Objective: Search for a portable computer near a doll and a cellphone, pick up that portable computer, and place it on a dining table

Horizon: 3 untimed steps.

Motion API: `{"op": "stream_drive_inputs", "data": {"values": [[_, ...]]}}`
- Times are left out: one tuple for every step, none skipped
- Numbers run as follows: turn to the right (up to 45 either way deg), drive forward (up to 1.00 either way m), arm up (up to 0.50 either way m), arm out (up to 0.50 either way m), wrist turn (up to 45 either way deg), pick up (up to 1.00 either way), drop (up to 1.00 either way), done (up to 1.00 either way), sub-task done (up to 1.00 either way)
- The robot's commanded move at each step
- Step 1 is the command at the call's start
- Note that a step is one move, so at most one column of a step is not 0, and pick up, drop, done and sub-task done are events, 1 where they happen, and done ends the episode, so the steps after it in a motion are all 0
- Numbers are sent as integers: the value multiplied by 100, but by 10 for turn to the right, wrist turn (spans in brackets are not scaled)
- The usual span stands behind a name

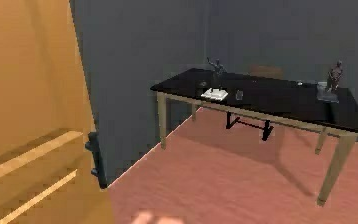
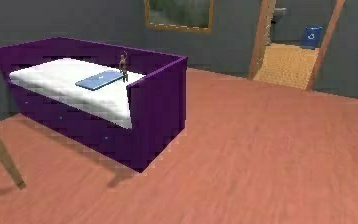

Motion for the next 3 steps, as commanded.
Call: {"op": "stream_drive_inputs", "data": {"values": [[300, 0, 0, 0, 0, 0, 0, 0, 0], [0, 25, 0, 0, 0, 0, 0, 0, 0], [450, 0, 0, 0, 0, 0, 0, 0, 0]]}}
